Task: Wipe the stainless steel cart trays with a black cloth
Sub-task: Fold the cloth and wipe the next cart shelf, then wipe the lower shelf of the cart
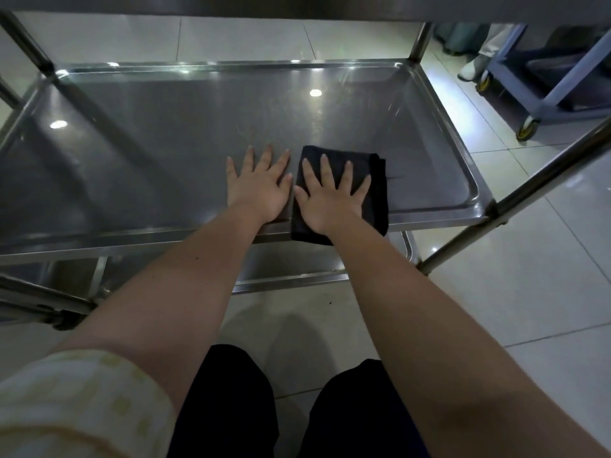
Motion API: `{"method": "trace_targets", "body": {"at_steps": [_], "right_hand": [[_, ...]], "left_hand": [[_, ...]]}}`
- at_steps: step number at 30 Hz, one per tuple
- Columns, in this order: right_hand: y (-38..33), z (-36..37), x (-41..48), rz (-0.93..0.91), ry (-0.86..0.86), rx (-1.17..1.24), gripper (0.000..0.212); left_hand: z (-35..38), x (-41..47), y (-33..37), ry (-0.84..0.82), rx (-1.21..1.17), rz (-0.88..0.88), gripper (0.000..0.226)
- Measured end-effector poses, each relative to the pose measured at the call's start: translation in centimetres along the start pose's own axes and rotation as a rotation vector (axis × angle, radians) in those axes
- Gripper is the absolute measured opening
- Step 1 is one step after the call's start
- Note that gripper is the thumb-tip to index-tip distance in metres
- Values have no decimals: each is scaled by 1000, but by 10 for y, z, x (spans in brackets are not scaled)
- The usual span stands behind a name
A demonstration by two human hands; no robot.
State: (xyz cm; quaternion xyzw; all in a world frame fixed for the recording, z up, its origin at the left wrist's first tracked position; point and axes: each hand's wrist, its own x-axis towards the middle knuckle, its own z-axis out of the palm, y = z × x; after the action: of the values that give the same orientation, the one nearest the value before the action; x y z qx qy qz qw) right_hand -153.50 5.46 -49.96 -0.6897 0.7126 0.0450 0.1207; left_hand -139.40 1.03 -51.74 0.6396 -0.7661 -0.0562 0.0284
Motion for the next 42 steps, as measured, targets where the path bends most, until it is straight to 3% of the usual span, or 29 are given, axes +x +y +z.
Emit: {"method": "trace_targets", "body": {"at_steps": [4, 8, 11, 14, 16, 21, 26, 30, 34, 37, 39, 42], "right_hand": [[9, -10, 4, -13, 17, -51, 60], [13, -31, 18, -377, 8, -103, 54], [15, -54, 29, -411, -43, -231, 72], [18, -65, 27, -450, 142, -521, 52], [23, -68, 22, -505, 278, -583, 35], [48, -105, 2, -424, 338, -167, 28], [86, -151, -44, -367, 468, 85, 22], [117, -153, -90, -337, 537, 320, 20], [136, -101, -127, -370, 715, 517, 19], [150, -39, -135, -425, 794, 587, 17], [158, 10, -136, -434, 773, 597, 17], [171, 89, -132, -347, 655, 652, 19]], "left_hand": [[-3, -2, 0, 10, -41, -5, 54], [-5, -6, 0, 40, -96, 6, 52], [-7, -8, 1, 59, -121, 10, 50], [-13, -12, 3, 125, -179, -1, 46], [-18, -19, 4, 215, -208, 37, 43], [-39, -52, 43, 284, -399, 161, 52], [-75, -59, 67, 362, -587, 208, 20], [-104, -71, 70, 372, -816, 286, 9], [-88, -99, 74, 537, -904, 415, 12], [-41, -119, 76, 609, -840, 469, 14], [1, -132, 75, 539, -806, 462, 14], [69, -145, 72, 285, -799, 401, 12]]}}
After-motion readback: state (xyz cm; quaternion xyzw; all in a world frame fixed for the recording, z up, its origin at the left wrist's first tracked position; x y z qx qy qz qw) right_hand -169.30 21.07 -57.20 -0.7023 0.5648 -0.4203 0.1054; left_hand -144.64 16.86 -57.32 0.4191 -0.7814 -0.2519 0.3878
